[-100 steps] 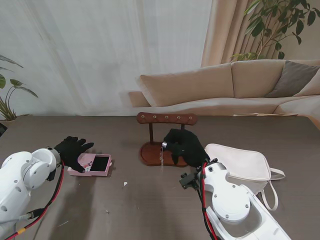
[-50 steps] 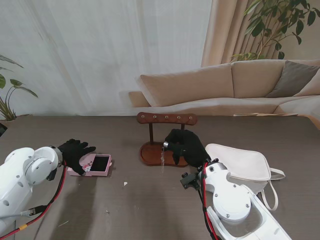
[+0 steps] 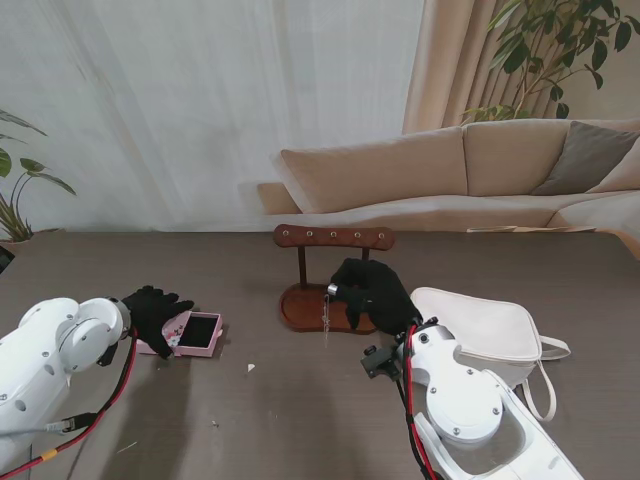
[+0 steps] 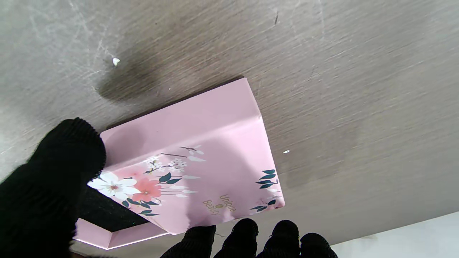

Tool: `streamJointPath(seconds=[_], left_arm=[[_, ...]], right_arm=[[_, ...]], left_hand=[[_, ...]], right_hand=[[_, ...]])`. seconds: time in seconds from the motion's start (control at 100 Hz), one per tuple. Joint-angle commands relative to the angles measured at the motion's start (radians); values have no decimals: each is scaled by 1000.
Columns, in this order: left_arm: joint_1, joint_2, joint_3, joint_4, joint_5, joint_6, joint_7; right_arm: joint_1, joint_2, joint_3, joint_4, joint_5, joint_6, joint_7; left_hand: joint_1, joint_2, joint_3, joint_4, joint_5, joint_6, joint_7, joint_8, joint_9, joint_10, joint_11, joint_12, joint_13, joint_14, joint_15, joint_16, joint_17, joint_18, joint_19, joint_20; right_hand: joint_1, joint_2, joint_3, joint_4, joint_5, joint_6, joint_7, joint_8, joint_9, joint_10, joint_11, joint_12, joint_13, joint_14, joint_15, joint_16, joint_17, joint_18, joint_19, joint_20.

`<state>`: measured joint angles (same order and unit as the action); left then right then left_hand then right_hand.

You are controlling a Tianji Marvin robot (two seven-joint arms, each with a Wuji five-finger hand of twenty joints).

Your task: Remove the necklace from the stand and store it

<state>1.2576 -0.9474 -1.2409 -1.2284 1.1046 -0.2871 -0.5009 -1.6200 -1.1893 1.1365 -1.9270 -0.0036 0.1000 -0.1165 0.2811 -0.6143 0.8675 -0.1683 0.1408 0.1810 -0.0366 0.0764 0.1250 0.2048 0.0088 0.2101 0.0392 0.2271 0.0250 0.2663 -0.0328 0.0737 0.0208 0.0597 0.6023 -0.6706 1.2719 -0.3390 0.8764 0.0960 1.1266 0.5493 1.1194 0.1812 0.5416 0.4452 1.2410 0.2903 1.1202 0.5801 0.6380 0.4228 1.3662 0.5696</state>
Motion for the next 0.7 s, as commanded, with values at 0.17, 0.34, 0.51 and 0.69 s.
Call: streamJointPath(seconds=[0.17,0.34,0.51,0.69], left_arm=[[21,2,17,18,29,-7,-8],[46,3,18,33,53,-9,40],[59,2,31,62,57,1,96],[39,2,79,114,22,15,121]], right_arm=[[-9,-5,-7,3,6,-2,8],[-10,-6,-7,5,9,-3,6],[-10,-6,-8,5,11,-3,6],[-10,-7,-11,4,13,-2,5]], left_hand=[[50,-32,-5,-20,100,-12,53,100,56,4,26,43,-12,-17,69,270,-6,-23,11,132],[105,-33,-14,-10,154,-33,132,216,106,-4,57,86,27,-29,108,482,-6,-24,84,309],[138,-26,-22,-2,169,-65,238,388,148,0,98,151,83,-14,125,654,57,0,137,397],[176,-11,-24,8,165,-91,352,494,171,5,121,188,154,11,130,676,66,5,297,491]], right_hand=[[39,-1,26,7,47,-60,22,14,24,-10,-3,-2,55,4,21,9,88,16,50,21],[40,-3,26,7,48,-58,21,14,26,-8,-1,-1,55,7,23,10,88,16,49,21],[40,-3,27,7,48,-58,22,14,26,-7,1,1,55,5,25,10,88,17,50,22],[40,-3,27,7,48,-59,22,15,26,-8,1,1,55,6,25,10,88,17,50,22]])
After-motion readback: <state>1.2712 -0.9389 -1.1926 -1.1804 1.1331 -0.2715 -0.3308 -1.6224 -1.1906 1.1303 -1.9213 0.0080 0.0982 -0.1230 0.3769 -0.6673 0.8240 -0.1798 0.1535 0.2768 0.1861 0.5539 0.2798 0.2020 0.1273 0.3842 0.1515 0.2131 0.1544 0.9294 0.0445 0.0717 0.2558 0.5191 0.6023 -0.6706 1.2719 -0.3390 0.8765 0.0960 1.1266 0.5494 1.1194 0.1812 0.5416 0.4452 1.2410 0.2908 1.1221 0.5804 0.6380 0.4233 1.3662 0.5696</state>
